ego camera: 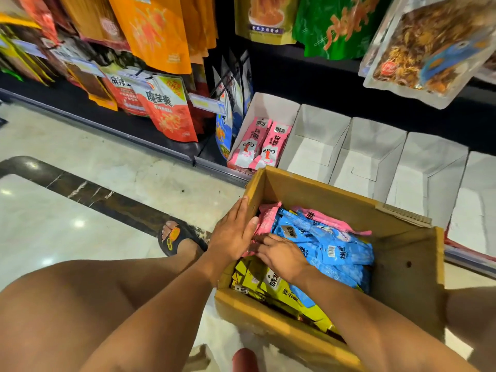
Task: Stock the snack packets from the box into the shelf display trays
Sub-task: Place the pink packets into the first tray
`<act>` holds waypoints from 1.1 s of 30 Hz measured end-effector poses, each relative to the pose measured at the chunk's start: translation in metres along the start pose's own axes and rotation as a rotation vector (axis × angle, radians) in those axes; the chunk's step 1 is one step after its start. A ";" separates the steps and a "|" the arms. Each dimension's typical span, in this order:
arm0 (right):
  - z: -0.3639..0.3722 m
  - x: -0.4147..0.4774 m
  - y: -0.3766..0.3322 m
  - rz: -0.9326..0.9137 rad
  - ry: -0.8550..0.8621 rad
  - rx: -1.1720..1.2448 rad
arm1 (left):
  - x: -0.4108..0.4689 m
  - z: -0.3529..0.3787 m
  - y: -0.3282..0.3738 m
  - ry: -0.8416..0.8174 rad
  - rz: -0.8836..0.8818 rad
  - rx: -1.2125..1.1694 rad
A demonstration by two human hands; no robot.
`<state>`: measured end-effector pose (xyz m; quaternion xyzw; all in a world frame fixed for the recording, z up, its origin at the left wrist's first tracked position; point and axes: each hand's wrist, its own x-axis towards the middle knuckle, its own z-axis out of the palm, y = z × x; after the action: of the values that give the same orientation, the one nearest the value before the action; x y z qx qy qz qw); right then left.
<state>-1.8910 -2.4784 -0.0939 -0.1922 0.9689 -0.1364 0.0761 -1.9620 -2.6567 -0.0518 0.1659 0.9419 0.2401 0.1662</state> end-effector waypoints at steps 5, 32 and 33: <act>-0.039 0.005 0.007 0.012 0.070 0.208 | 0.006 -0.033 0.014 -0.183 -0.135 -0.143; -0.199 -0.026 0.070 0.630 0.264 0.926 | 0.035 -0.129 0.124 -0.212 -0.117 -0.793; -0.181 -0.030 0.082 0.653 0.164 0.766 | 0.042 -0.128 0.123 -0.186 -0.142 -0.796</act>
<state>-1.9281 -2.3513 0.0567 0.1736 0.8617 -0.4655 0.1034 -2.0207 -2.5892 0.1067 0.0443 0.7656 0.5576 0.3178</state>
